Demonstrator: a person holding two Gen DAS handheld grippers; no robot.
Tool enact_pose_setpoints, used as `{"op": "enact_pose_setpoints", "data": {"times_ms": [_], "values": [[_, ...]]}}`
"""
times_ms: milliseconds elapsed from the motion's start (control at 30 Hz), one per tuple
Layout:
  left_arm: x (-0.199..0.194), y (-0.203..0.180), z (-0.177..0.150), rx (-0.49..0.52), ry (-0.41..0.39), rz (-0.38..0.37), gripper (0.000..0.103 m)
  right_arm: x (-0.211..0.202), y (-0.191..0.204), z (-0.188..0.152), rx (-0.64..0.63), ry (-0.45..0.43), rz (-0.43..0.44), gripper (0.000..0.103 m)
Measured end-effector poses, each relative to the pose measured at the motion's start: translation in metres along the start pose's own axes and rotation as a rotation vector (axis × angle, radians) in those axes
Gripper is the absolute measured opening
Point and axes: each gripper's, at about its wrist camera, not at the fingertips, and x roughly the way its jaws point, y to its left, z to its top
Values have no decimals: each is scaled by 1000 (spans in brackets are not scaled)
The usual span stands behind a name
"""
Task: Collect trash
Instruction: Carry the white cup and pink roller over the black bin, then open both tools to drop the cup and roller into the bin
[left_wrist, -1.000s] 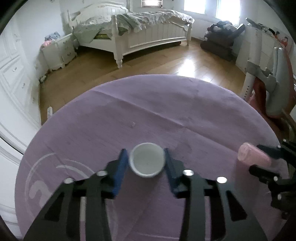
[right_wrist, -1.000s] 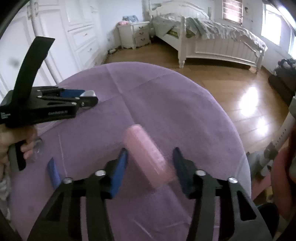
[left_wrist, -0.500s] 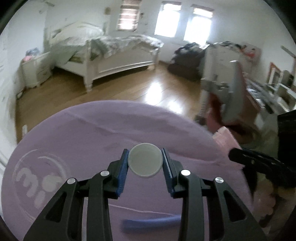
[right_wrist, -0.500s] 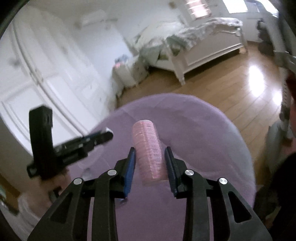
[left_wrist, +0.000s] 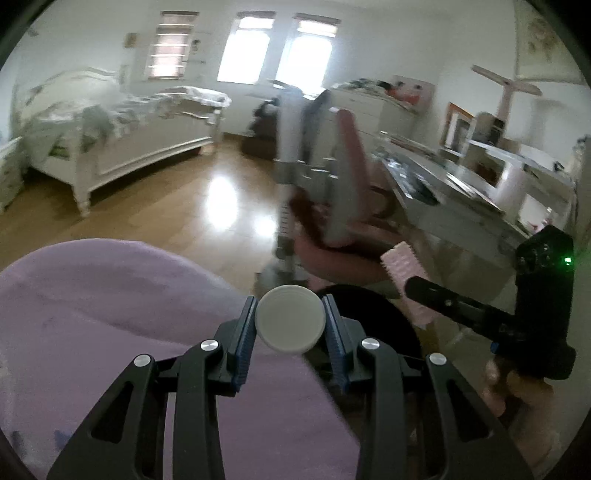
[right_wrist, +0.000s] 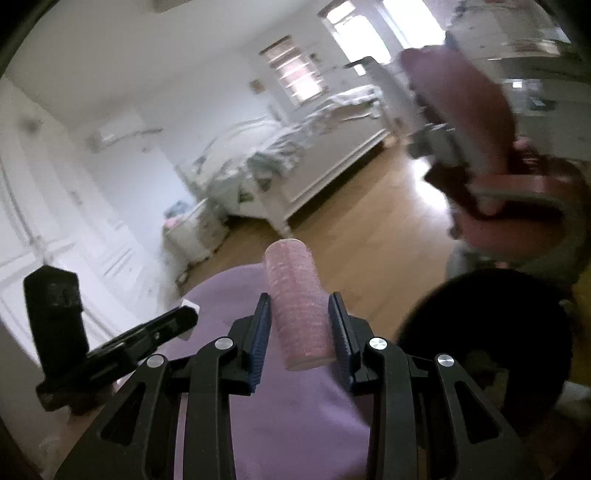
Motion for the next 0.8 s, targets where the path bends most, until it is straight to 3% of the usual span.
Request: {"op": "enact_pose_setpoints", "data": {"times_ms": [300,800], "values": [[59,-64,-8,46,76,-139,35,-45,-79,-10,89,-40,-120,32],[103,-92,-18,66,154,-171,35,-43,-132,-22,179,-33,-173,32]]}}
